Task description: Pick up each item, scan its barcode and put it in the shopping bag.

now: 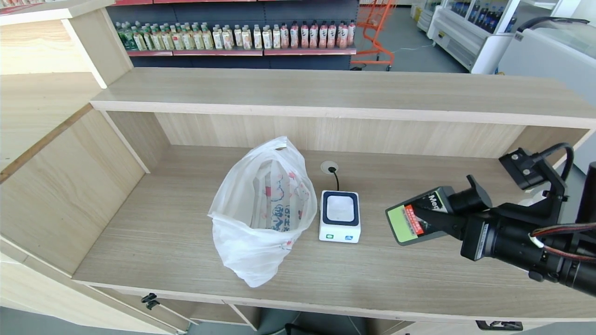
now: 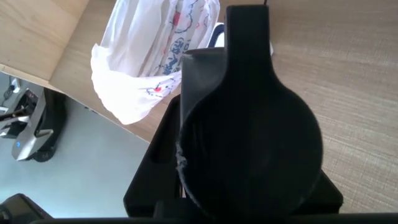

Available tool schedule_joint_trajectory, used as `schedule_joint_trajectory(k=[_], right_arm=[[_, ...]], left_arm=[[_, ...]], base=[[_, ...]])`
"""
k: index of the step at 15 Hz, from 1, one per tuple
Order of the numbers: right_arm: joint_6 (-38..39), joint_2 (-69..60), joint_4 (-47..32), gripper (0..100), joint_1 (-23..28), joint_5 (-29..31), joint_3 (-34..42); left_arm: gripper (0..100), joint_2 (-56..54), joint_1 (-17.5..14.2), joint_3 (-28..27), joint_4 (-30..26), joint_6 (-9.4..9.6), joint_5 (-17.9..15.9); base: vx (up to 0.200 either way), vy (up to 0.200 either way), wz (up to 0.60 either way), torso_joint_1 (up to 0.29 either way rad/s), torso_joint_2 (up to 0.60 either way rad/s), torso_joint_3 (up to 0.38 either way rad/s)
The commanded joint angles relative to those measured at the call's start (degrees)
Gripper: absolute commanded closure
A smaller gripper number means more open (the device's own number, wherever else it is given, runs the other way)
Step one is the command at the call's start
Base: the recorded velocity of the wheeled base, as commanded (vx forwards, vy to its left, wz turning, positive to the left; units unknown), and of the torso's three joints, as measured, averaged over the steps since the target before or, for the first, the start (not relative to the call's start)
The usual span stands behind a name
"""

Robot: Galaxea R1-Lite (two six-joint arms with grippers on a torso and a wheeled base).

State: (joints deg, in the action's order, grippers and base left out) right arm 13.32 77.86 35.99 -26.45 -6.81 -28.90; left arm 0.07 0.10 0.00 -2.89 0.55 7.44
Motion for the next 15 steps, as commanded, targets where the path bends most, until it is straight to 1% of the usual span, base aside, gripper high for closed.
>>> schedule_joint_trajectory(k=[1,2,5,9,11,14,15], right_arm=[[0.04,-0.34,0.14,100,0.00,-0.04,0.16],[0.39,-0.43,0.14,100,0.00,-0.13,0.34],[1.27,-0.61,0.14,100,0.00,-0.22,0.43],[5.31,0.10,0.14,100,0.35,-0.22,-0.45],[6.98,0.89,-0.04,100,0.35,-0.22,-0.98],[7.07,4.40,0.05,100,0.61,-0.13,-3.88],[7.07,5.90,0.05,100,0.61,-0.13,-5.55]], left_arm=[[0,-0.07,-0.01,0.00,-0.01,0.15,0.03],[0,-0.07,-0.01,0.00,-0.01,0.24,0.03],[0,0.01,-0.01,0.00,-0.01,-0.02,0.03],[0,0.01,-0.01,0.00,-0.01,-0.46,0.03],[0,0.01,-0.01,0.00,-0.01,-0.20,0.03],[0,0.01,-0.01,0.00,-0.01,-0.37,0.03],[0,0.01,-0.01,0.00,-0.01,-0.28,0.03]], base=[[0.000,0.000,0.00,0.000,0.00,0.000],[0.000,0.000,0.00,0.000,0.00,0.000],[0.000,0.200,0.00,0.006,0.00,0.004],[0.000,0.200,0.00,0.016,0.01,0.005],[0.000,0.200,0.00,-0.002,0.01,0.000],[0.000,0.200,0.00,0.002,0.00,0.002],[0.000,0.000,0.00,0.000,0.00,0.000]])
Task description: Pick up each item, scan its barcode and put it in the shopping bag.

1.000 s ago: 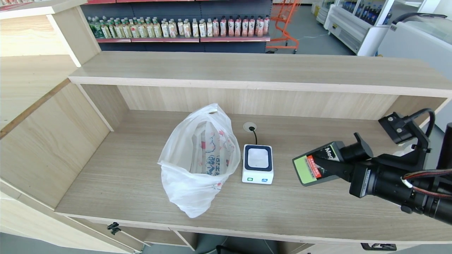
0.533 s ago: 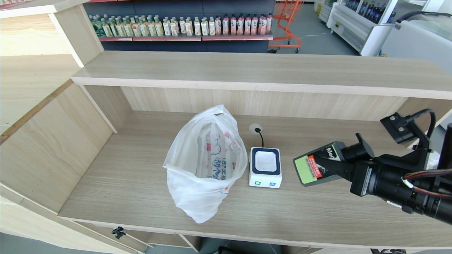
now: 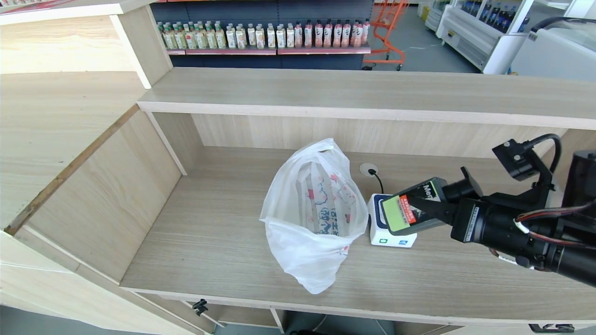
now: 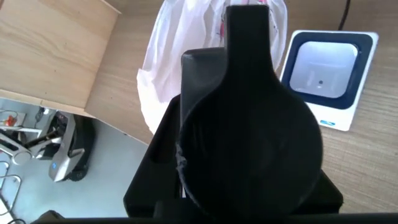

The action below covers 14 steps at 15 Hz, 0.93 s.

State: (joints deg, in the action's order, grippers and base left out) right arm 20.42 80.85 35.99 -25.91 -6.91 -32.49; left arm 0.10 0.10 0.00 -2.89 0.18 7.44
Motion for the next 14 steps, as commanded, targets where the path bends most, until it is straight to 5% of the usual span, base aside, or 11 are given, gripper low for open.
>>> schedule_joint_trajectory(k=[1,7,14], right_arm=[[-0.12,4.93,-0.04,100,0.07,0.14,-4.07],[-0.64,20.14,-0.48,100,-1.96,8.14,-14.27],[-6.44,34.73,-2.32,100,-5.12,7.88,-22.97]], left_arm=[[0,-0.01,-0.01,0.00,-0.01,-0.01,0.03],[0,-0.01,-0.01,0.00,-0.01,-0.01,0.03],[0,-0.01,-0.01,0.00,-0.01,-0.01,0.03]], base=[[0.000,0.000,0.00,0.000,0.00,0.000],[0.000,0.000,0.00,0.000,0.00,0.000],[0.000,0.000,0.00,0.000,0.00,0.000]])
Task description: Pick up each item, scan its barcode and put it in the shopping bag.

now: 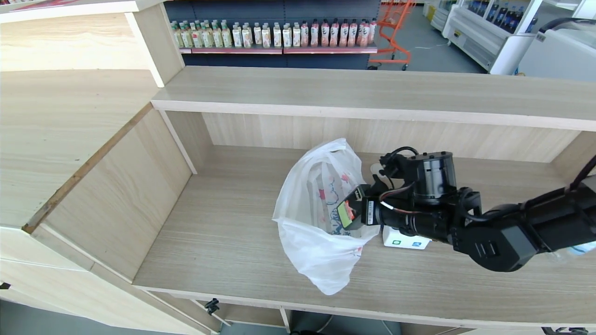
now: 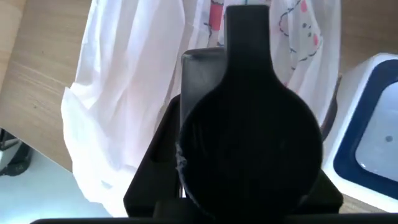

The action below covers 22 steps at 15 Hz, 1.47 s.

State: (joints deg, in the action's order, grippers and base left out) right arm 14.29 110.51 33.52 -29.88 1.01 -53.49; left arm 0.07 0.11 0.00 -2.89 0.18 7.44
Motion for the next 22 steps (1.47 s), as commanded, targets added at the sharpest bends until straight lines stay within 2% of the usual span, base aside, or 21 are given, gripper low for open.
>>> schedule_joint_trajectory(k=[1,5,10,11,15,16,19,22], right_arm=[[-0.49,6.91,0.14,100,-1.67,-0.05,-3.46],[-5.06,12.89,0.05,100,-2.20,0.04,-9.79],[-7.17,14.65,0.05,100,-3.61,0.31,-11.20],[-7.26,15.09,0.14,0,-3.70,0.31,-11.55],[-3.39,11.40,0.05,0,-4.22,0.04,-13.04],[1.53,7.35,-0.30,0,-4.13,-0.05,-12.43],[9.88,-7.59,-4.34,0,-2.55,-3.47,-5.83],[10.59,-21.74,-9.62,0,0.79,-4.62,1.46]], left_arm=[[0,0.01,-0.02,0.00,-0.01,-0.01,0.03],[0,0.01,-0.02,0.00,-0.01,-0.01,0.03],[0,0.01,-0.02,0.00,-0.01,-0.01,0.03],[0,-0.07,-0.02,0.00,-0.01,-0.01,0.03],[0,0.01,-0.02,0.00,-0.01,-0.01,0.03],[0,0.01,-0.02,0.00,-0.01,-0.01,0.03],[0,-0.07,-0.02,0.00,-0.01,-0.01,0.03],[0,0.01,-0.02,0.00,-0.01,-0.01,0.03]], base=[[0.000,0.000,0.00,0.000,0.00,0.000],[0.000,0.000,0.00,0.000,0.00,0.000],[0.000,0.000,0.00,0.000,0.00,0.000],[0.000,0.000,0.00,0.000,0.00,0.000],[0.000,0.000,0.00,0.000,0.00,0.000],[0.000,0.000,0.00,0.000,0.00,0.000],[0.000,0.000,0.00,0.000,0.00,0.000],[0.000,0.000,0.00,0.000,0.00,0.000]])
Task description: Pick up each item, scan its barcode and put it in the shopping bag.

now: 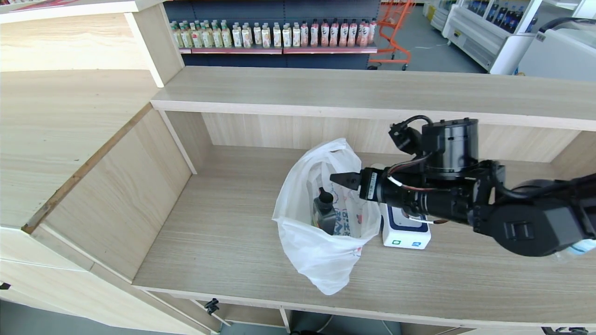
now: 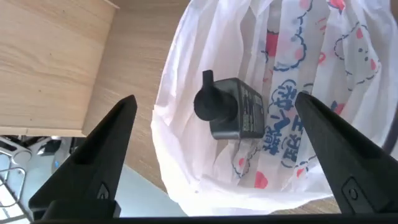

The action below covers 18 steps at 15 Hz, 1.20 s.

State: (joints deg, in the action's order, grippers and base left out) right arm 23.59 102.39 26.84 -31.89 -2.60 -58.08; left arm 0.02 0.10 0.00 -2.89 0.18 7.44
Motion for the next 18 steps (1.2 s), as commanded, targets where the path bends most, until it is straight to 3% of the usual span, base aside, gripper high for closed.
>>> schedule_joint_trajectory(k=[1,5,14,18], right_arm=[[0.76,-16.43,-5.40,0,4.21,-1.01,6.40],[-1.53,-20.83,-9.44,0,8.42,-1.09,8.42],[-1.97,-23.20,-9.97,0,9.04,-0.92,13.34],[-4.96,-23.38,-9.97,0,10.71,2.25,14.31]], left_arm=[[0,0.06,-0.01,0.00,-0.01,-0.01,0.03],[0,0.06,-0.01,0.00,-0.01,-0.01,0.03],[0,0.06,-0.01,0.00,-0.01,-0.01,0.03],[0,0.06,-0.01,0.00,-0.01,-0.01,0.03]], base=[[0.000,0.000,0.00,0.000,0.00,0.000],[0.000,0.000,0.00,0.000,0.00,0.000],[-0.067,0.000,0.00,0.001,0.00,0.000],[0.000,-0.200,0.00,-0.006,0.00,0.005]])
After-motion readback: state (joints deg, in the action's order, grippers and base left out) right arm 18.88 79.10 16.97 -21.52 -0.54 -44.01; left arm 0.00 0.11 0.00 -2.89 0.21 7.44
